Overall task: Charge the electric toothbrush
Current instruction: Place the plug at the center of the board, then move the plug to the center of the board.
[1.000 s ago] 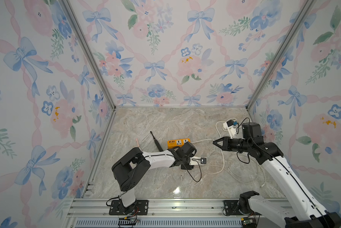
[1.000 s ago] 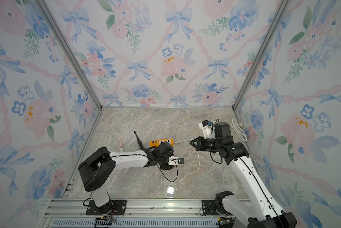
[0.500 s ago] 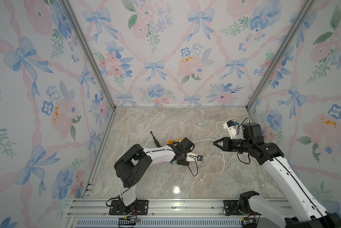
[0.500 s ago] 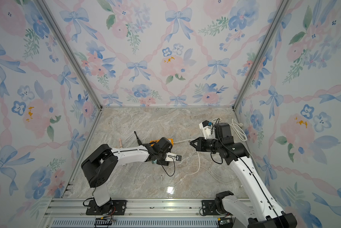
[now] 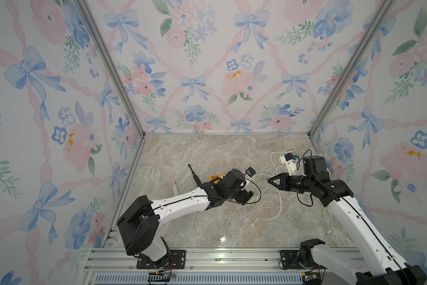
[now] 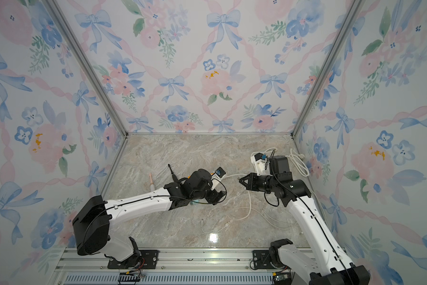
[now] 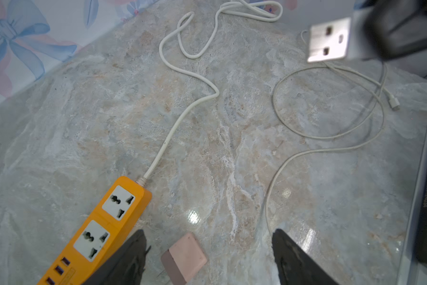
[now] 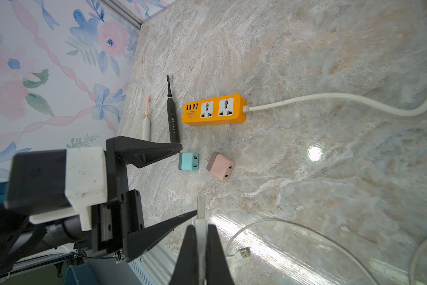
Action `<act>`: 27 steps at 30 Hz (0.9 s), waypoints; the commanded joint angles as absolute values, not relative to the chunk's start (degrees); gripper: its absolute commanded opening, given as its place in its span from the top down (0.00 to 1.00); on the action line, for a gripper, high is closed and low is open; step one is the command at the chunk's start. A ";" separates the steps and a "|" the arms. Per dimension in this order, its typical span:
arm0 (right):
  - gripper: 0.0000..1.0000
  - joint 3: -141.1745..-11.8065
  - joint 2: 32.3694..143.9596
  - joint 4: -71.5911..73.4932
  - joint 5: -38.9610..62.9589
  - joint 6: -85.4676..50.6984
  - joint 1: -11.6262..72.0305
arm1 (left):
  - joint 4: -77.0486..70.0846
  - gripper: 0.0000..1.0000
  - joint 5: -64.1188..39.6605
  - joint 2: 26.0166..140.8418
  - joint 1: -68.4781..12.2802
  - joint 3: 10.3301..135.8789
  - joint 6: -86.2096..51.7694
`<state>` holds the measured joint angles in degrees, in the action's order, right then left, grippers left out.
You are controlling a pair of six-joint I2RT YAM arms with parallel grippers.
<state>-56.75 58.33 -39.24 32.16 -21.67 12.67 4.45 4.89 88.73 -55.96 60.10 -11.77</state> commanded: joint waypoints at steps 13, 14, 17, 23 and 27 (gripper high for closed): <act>1.00 -57.76 56.74 -40.62 32.46 -21.73 12.04 | 5.03 0.15 8.84 102.18 -55.20 56.70 -43.07; 1.00 -57.75 56.81 -40.53 32.48 -21.81 12.13 | 5.10 0.15 10.59 102.60 -55.15 56.57 -43.01; 1.00 -58.00 57.06 -40.69 32.41 -21.95 12.22 | 5.38 0.14 14.20 103.27 -55.22 56.05 -42.14; 1.00 -58.28 57.38 -40.48 32.24 -22.12 12.30 | 6.77 0.15 15.98 100.97 -53.55 54.76 -36.05; 1.00 -57.83 57.45 -39.16 32.45 -23.25 12.65 | 10.31 0.14 23.55 99.60 -53.28 56.17 -29.07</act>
<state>-56.77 57.60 -39.62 32.18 -22.11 12.45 6.15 16.86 101.75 -53.87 55.79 -35.16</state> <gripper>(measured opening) 0.054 0.860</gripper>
